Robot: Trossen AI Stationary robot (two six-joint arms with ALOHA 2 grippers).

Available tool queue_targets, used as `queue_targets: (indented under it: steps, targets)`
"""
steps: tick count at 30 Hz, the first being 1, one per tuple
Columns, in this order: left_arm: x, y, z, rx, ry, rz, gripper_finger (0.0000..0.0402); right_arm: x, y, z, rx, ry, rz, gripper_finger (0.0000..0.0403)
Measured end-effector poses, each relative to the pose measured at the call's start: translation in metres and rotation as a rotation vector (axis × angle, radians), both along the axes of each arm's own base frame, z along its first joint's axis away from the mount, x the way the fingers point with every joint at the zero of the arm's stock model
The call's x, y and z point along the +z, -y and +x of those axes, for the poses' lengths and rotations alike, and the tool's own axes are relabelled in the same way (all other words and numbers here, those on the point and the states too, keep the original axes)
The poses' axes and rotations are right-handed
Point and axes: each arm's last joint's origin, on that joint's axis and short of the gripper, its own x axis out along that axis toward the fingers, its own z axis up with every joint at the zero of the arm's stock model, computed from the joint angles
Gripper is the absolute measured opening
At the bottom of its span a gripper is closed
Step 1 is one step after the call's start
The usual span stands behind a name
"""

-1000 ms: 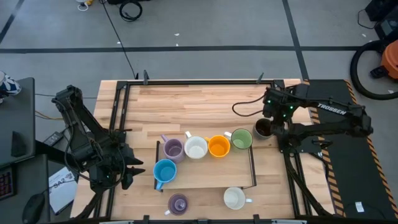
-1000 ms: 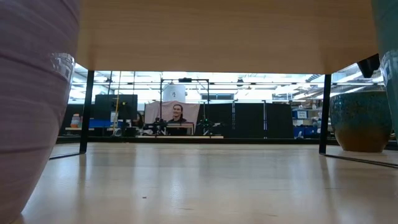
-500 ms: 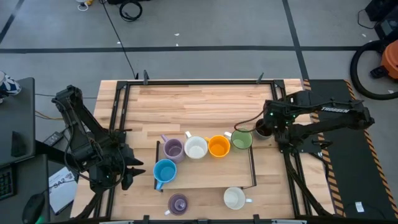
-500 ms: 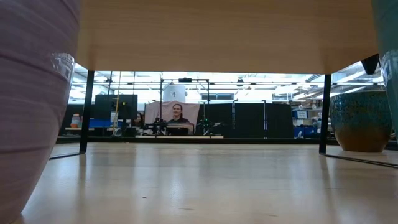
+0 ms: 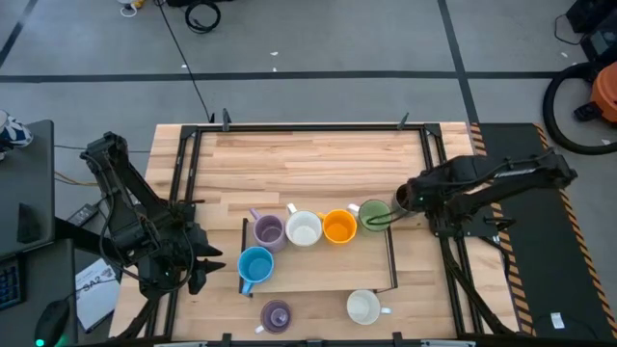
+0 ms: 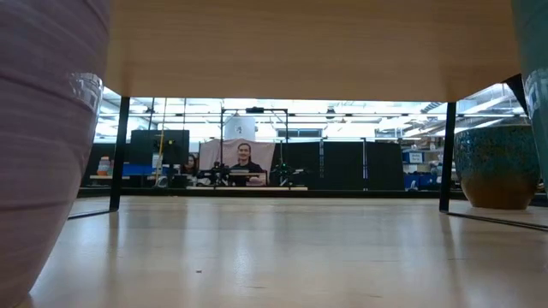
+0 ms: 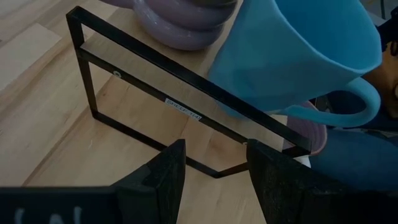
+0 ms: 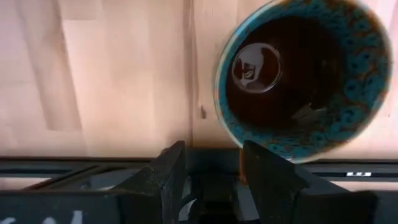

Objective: Place coffee mugs
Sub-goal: Put the brown blue mug on the shelf

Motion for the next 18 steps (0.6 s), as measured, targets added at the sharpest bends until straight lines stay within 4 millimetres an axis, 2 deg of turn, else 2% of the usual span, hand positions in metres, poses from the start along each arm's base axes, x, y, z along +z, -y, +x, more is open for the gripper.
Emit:
queue_targets:
  steps: [5,18]
  targets:
    - [0.0,-0.0001,0.0002,0.002,0.0,0.0,0.0176,-0.0108,0.0002,0.0027,0.015,0.019,-0.097,0.0166]
    - [0.0003,-0.0003,0.0004,0.008,0.012,0.006,0.0176,-0.0101,-0.0001,0.0064,0.017,0.061,-0.095,0.0166]
